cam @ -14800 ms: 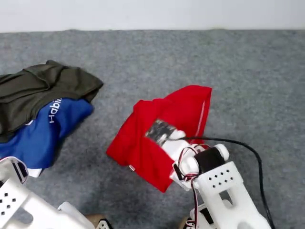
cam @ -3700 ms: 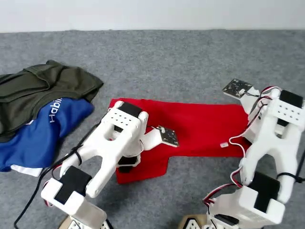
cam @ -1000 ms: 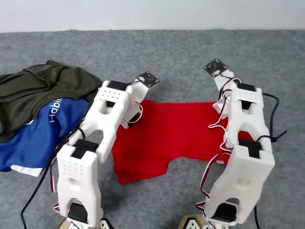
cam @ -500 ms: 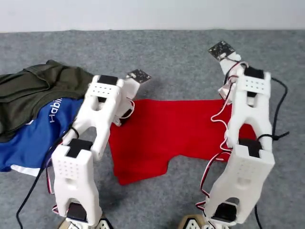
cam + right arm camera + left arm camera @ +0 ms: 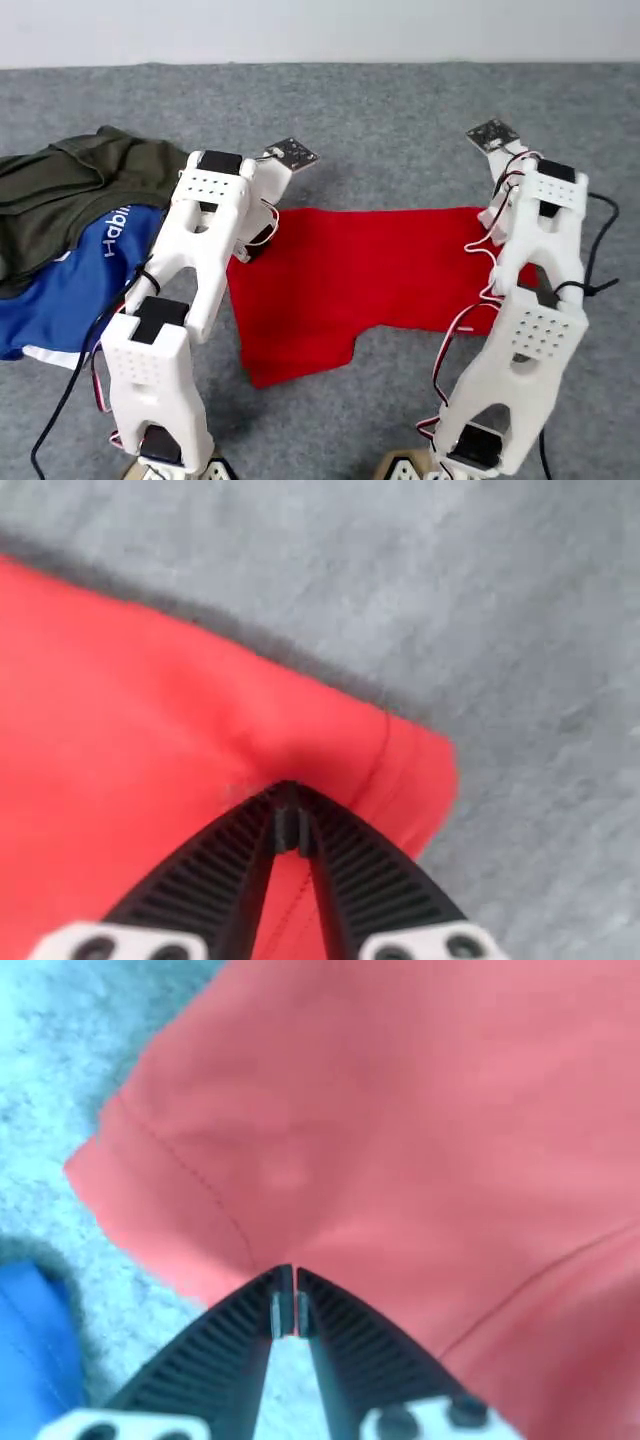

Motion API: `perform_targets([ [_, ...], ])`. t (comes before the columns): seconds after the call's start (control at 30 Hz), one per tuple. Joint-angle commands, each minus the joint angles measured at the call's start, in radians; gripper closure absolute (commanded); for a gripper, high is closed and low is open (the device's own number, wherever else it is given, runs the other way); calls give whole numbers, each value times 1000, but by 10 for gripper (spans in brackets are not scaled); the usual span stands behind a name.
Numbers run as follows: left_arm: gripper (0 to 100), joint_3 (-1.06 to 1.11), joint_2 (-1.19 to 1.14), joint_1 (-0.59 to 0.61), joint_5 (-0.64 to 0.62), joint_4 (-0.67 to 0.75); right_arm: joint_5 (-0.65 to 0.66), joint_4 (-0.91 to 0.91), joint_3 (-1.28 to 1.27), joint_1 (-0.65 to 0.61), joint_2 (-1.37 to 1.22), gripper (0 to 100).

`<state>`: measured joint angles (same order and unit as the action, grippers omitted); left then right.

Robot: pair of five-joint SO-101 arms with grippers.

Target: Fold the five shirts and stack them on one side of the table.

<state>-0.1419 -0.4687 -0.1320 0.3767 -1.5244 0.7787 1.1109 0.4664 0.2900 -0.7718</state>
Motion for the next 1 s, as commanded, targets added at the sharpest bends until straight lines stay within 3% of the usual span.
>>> perform_targets([
  [0.0, 985, -2, 72, -3, 11, -26, -12, -81, 114, -21, -12, 989],
  [0.17, 985, -5, 80, -3, 11, -38, -12, -54, 175, -59, -16, 989],
  [0.4, 985, -8, 92, -3, 8, -114, -72, 214, 232, -70, 50, 988],
  [0.6, 985, -8, 183, -6, -23, -84, -101, 337, 261, -61, 85, 987],
  [0.97, 985, -8, 201, 26, -23, -130, -103, -45, 270, -18, -122, 989],
])
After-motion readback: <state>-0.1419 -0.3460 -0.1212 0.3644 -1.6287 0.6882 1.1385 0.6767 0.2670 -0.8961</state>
